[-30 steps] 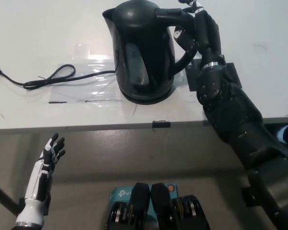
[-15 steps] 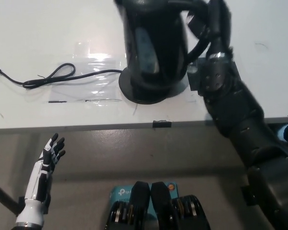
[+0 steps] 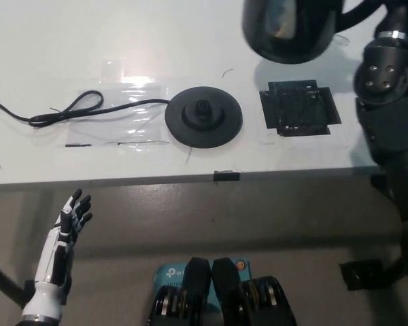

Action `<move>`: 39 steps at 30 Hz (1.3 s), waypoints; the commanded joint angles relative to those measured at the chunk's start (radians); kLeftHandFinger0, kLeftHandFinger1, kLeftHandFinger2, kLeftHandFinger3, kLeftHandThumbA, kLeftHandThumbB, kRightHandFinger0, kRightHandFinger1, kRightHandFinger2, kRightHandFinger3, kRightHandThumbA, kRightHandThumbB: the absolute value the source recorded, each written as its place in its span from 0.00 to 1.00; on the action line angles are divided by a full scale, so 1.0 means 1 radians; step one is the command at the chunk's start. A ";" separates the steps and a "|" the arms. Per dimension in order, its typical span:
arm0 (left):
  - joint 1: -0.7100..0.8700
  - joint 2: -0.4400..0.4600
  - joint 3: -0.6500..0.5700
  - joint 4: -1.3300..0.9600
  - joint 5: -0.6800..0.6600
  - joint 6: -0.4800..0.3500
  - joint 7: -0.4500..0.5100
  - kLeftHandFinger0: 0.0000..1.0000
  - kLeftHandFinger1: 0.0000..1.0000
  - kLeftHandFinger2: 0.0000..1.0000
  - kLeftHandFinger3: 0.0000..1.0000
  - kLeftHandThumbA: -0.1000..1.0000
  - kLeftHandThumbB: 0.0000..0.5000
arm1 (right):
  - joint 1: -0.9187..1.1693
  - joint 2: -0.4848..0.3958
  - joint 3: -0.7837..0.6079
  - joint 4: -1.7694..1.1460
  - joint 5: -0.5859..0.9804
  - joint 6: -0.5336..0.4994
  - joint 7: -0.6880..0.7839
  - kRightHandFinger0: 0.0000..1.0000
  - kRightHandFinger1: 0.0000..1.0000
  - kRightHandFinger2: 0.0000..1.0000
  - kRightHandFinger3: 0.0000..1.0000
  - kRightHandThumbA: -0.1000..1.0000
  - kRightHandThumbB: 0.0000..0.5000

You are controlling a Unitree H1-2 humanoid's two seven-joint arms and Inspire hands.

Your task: Use the right hand to grab the handle of the kettle from the base and place it on the right side

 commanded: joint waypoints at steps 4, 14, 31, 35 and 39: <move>-0.009 0.015 0.012 -0.016 -0.002 -0.015 0.001 1.00 1.00 1.00 1.00 1.00 1.00 | -0.045 -0.049 -0.015 0.034 0.012 -0.117 -0.067 0.00 0.00 0.44 0.46 0.00 0.33; -0.005 0.013 0.010 -0.012 0.006 -0.022 0.004 1.00 1.00 1.00 1.00 1.00 1.00 | -0.049 -0.019 0.003 0.269 0.038 -0.205 -0.080 0.00 0.02 0.49 0.47 0.00 0.29; -0.007 0.016 0.013 -0.011 0.006 -0.025 0.004 1.00 1.00 1.00 1.00 1.00 1.00 | 0.065 -0.004 0.101 0.262 0.131 -0.205 0.169 1.00 1.00 1.00 1.00 0.59 0.87; -0.009 0.017 0.013 -0.002 0.000 -0.036 -0.001 1.00 1.00 1.00 1.00 1.00 1.00 | 0.096 -0.054 0.164 0.208 0.100 -0.205 0.226 1.00 1.00 1.00 1.00 0.74 1.00; -0.007 0.017 0.013 -0.002 0.004 -0.042 0.002 1.00 1.00 1.00 1.00 1.00 1.00 | 0.124 -0.089 0.179 0.141 0.105 -0.205 0.263 1.00 1.00 1.00 1.00 0.78 1.00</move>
